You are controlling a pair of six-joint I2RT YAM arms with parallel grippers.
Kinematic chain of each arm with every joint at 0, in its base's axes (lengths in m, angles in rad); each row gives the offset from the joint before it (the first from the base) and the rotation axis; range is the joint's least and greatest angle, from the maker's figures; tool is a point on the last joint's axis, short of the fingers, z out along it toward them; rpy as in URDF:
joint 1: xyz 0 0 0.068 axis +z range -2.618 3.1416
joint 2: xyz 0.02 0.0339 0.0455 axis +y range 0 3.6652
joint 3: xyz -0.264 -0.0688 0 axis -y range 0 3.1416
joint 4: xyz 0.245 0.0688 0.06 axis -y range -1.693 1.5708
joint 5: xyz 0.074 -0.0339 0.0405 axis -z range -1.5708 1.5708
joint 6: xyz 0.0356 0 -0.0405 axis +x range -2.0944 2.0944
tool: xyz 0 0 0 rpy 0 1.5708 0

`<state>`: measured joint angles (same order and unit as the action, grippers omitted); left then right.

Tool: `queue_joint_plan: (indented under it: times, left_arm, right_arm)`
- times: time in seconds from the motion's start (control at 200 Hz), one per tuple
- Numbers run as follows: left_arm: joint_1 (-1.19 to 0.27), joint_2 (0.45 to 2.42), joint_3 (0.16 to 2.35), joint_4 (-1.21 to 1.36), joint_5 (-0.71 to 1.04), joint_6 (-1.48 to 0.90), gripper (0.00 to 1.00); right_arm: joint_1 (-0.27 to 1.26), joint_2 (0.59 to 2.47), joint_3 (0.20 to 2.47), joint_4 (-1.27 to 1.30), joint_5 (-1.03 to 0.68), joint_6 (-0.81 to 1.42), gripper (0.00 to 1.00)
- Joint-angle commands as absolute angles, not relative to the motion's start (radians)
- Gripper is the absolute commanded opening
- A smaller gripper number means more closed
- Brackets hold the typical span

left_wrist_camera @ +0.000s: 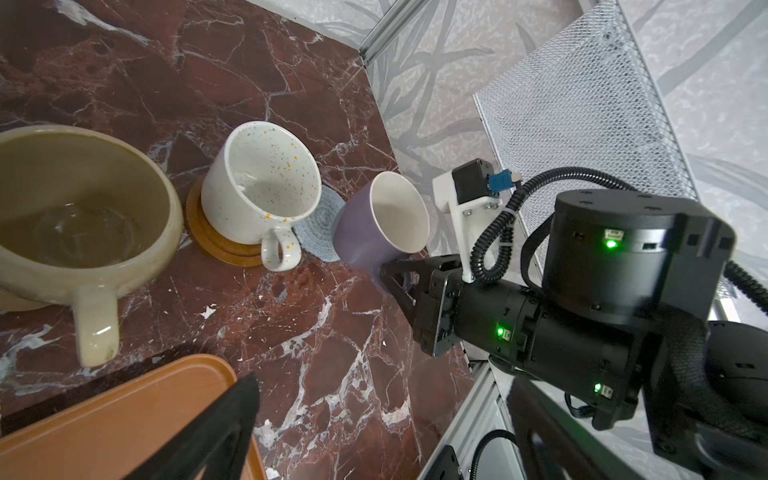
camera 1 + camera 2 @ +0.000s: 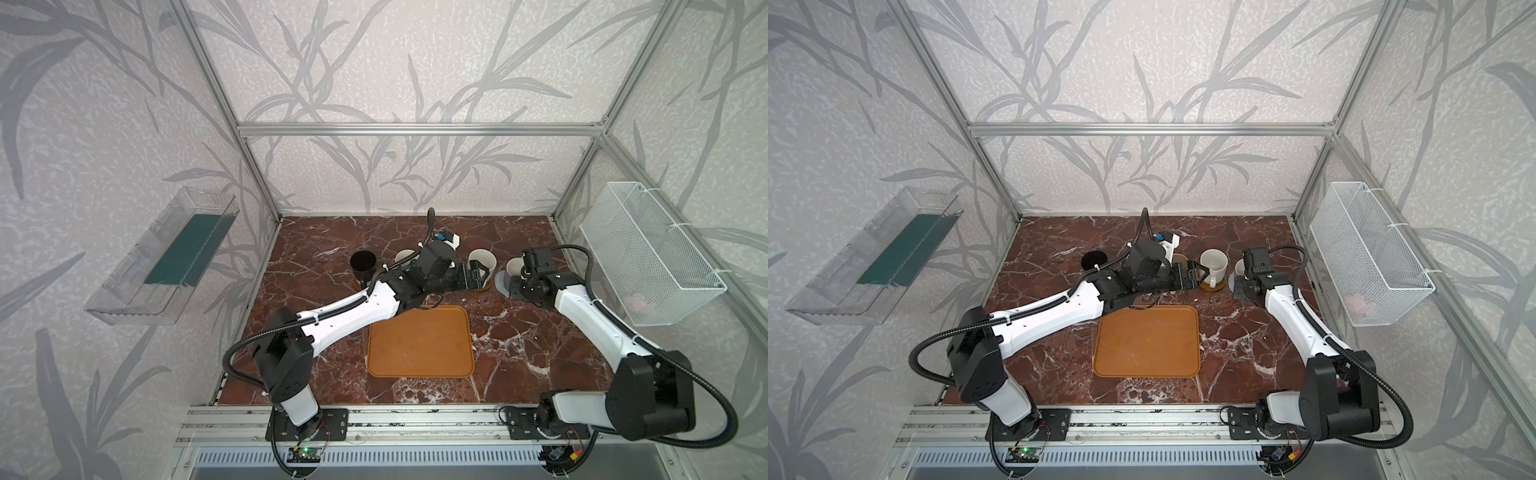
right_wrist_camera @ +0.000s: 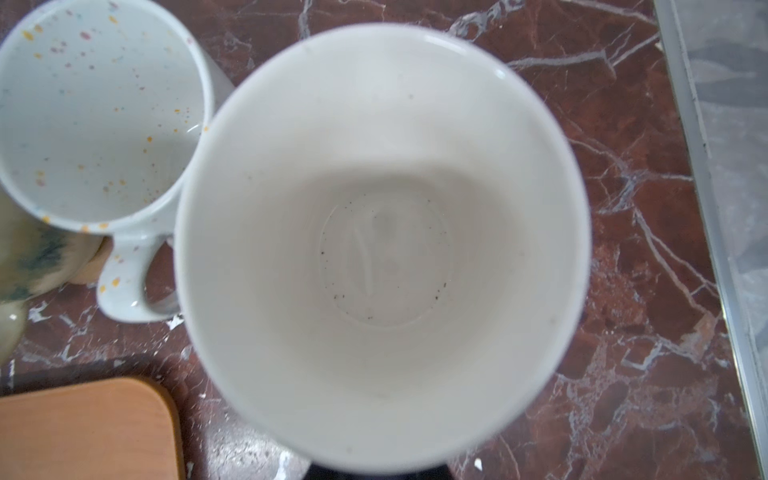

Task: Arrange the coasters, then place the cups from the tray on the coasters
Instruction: 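Carry the lavender mug onto the grey woven coaster with right gripper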

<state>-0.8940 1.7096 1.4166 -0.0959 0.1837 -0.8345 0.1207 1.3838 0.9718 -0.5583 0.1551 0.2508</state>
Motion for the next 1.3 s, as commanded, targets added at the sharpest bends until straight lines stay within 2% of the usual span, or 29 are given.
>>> queue_joint_plan:
  times: [0.0,0.215,0.745,1.25,1.295]
  left_arm:
    - [-0.889,1.746,1.511,-0.164,0.186,-0.786,0.96]
    - [-0.882,1.817,1.586,-0.172,0.195,-0.794,0.97]
    - [-0.879,1.833,1.550,-0.129,0.187,-0.824,0.96]
    - [-0.879,1.842,1.516,-0.068,0.211,-0.855,0.96]
    - [-0.879,1.842,1.513,-0.066,0.212,-0.856,0.96]
  right_arm:
    - [0.108,1.421,1.042,-0.470,0.183,0.194,0.00]
    - [0.097,1.495,1.047,-0.424,0.146,0.166,0.00]
    - [0.072,1.581,1.047,-0.399,0.130,0.173,0.00]
    - [0.072,1.559,0.984,-0.407,0.157,0.180,0.00]
    - [0.072,1.558,0.973,-0.408,0.156,0.182,0.10]
